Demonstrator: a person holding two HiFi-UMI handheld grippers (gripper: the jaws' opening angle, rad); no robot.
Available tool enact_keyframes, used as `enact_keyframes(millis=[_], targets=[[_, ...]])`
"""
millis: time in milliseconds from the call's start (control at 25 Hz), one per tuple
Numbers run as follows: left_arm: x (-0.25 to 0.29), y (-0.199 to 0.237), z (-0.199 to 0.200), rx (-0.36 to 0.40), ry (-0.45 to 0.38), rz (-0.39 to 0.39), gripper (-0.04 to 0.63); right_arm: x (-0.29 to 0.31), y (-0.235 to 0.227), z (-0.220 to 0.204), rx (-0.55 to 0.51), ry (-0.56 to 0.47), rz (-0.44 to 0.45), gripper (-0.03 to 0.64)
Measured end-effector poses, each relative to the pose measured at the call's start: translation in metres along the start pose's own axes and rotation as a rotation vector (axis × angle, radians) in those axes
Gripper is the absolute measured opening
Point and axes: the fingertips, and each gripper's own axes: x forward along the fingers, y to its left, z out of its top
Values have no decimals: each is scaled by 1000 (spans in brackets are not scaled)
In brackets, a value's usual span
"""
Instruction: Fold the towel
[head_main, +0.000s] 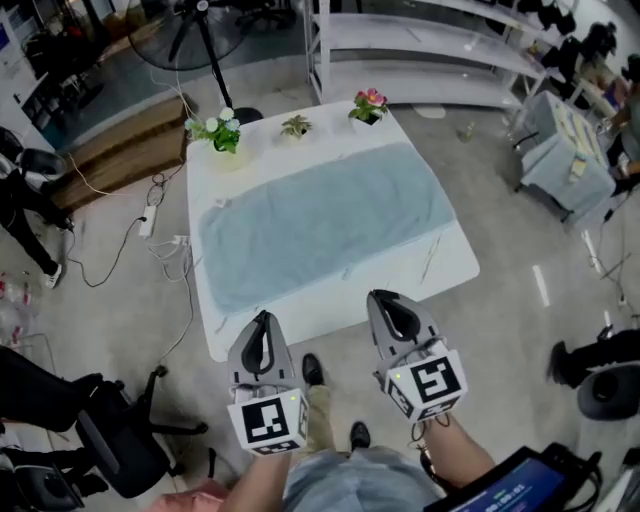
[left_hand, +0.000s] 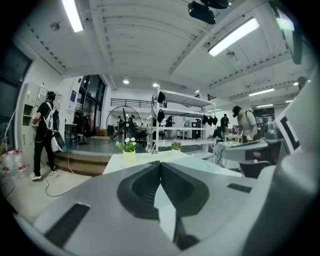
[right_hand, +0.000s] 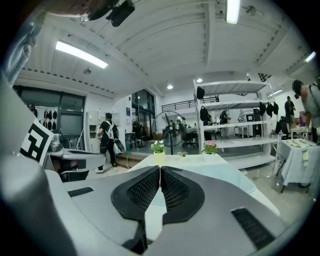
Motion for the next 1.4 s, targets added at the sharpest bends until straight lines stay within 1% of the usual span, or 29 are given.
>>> enact_keyframes(millis=[240, 320, 440, 560, 800, 880, 960, 1040, 1160, 1280, 1400], targets=[[72, 37, 5, -12, 14, -26, 8, 73, -20, -4, 12, 45, -19, 20], [94, 45, 6, -18, 22, -37, 8, 93, -24, -1, 15, 52, -20, 20], [117, 57, 13, -23, 12, -50, 8, 117, -26, 8, 13, 56, -25, 20], [134, 63, 30, -4, -3, -58, 8, 136, -29, 27, -1, 39, -34, 18], [145, 64, 68, 33, -85, -65, 8, 151, -46, 70, -53, -30, -43, 18], [149, 65, 75, 46, -104, -54, 8, 155, -59, 78, -68, -42, -49, 18], [154, 67, 78, 52, -106, -24, 8, 163, -69, 83, -71, -50, -35, 20], [158, 65, 76, 50, -93, 4, 8, 169, -78, 84, -70, -48, -14, 20], [171, 52, 64, 30, -49, 18, 8, 170, -105, 76, -53, -25, -7, 20], [187, 40, 48, 30, 4, 39, 8, 170, -143, 65, -25, -9, -24, 20], [205, 30, 29, 42, 57, 61, 8, 169, -187, 40, 6, 39, -56, 20]])
